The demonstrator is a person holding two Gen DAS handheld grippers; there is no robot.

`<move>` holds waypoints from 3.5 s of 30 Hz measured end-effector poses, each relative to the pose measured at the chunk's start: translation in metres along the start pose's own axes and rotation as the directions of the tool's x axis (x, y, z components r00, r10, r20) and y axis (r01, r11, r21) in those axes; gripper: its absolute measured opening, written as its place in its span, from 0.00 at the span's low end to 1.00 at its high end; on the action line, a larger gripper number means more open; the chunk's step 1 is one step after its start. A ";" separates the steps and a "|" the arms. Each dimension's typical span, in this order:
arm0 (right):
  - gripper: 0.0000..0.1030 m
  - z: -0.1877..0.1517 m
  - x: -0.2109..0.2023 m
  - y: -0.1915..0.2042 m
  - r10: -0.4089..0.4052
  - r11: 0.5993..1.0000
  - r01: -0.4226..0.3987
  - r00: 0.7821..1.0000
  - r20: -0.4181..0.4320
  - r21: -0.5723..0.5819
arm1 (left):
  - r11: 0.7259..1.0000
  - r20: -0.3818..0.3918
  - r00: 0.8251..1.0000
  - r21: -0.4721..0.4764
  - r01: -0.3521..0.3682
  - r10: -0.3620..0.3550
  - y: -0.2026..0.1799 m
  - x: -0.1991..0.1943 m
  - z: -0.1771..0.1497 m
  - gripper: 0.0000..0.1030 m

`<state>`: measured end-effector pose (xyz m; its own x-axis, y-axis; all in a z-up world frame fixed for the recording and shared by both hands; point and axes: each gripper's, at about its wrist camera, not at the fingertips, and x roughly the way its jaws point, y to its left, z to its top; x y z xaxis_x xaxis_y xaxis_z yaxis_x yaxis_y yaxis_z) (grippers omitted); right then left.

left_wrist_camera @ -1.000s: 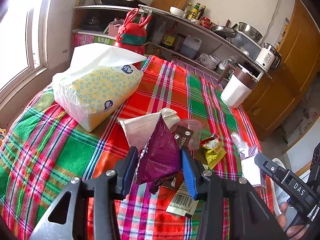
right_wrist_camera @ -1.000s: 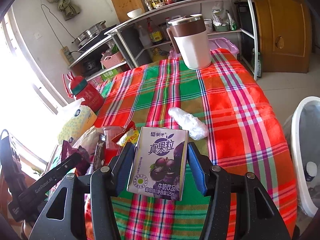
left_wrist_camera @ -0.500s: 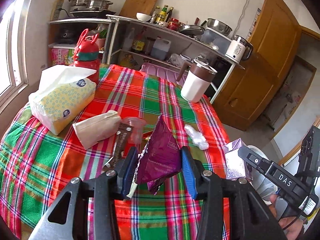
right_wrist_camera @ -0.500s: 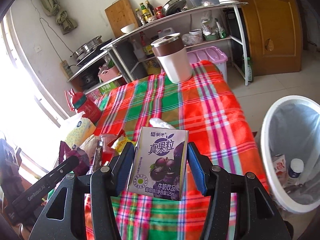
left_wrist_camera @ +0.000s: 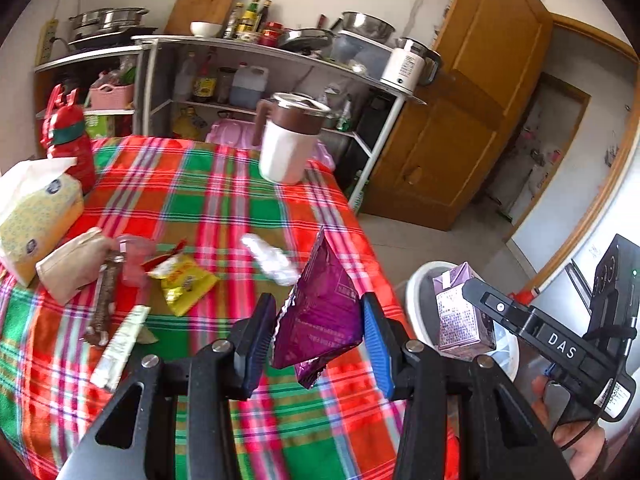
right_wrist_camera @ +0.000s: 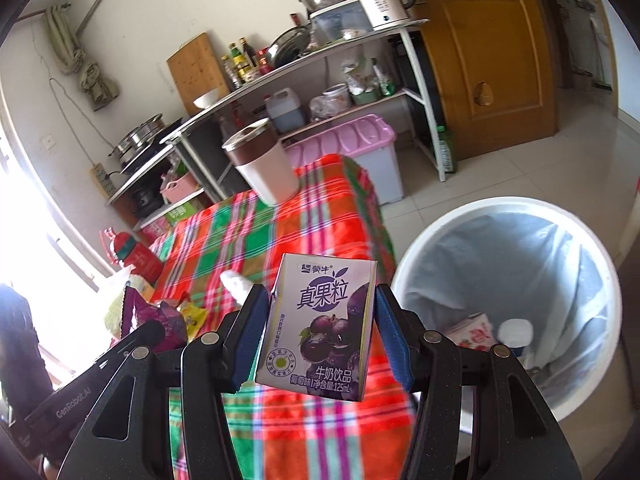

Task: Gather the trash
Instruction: 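Lift the snack bag and juice box and carry them over the white trash bin, then open both tools to drop the snack bag and juice box into the bin, then move both open tools back over the table toward the remaining trash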

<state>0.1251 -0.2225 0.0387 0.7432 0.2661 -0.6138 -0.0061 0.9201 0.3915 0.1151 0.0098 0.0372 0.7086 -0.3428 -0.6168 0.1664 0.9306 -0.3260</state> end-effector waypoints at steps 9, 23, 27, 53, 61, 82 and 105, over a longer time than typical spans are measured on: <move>0.53 0.009 -0.015 -0.060 -0.122 0.992 0.122 0.992 0.005 0.032 | 0.990 -0.082 0.991 0.078 0.115 -0.108 -0.062 0.039 -0.003 0.44; 0.53 0.003 -0.009 -0.133 -0.268 0.961 0.272 0.961 -0.067 0.048 | 0.965 -0.216 0.960 0.150 0.214 -0.180 -0.135 0.092 -0.026 0.45; 0.53 0.001 -0.006 -0.144 -0.300 0.952 0.303 0.951 -0.077 0.038 | 0.961 -0.244 0.953 0.165 0.224 -0.180 -0.148 0.103 -0.033 0.45; 0.57 -0.006 -0.015 -0.143 -0.297 0.954 0.300 0.952 -0.081 0.030 | 0.967 -0.201 0.966 0.164 0.194 -0.160 -0.135 0.084 -0.029 0.57; 0.57 -0.008 -0.028 -0.114 -0.250 0.968 0.251 0.968 -0.035 0.020 | 0.978 -0.147 0.982 0.150 0.144 -0.122 -0.106 0.056 -0.027 0.60; 0.57 -0.019 -0.001 -0.002 -0.093 0.988 0.088 0.995 -0.032 -0.127 | 0.999 -0.010 0.999 0.034 -0.030 0.030 0.009 -0.011 -0.024 0.63; 0.57 -0.026 0.081 0.105 -0.016 0.948 -0.018 0.994 -0.104 -0.319 | 0.965 0.034 0.969 -0.105 -0.239 0.244 0.160 -0.047 -0.008 0.65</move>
<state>0.1671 -0.0964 0.0120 0.6697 0.2801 -0.6878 -0.2325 0.9587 0.1640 0.1033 0.1739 0.0081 0.7509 -0.1008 -0.6526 -0.0806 0.9669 -0.2421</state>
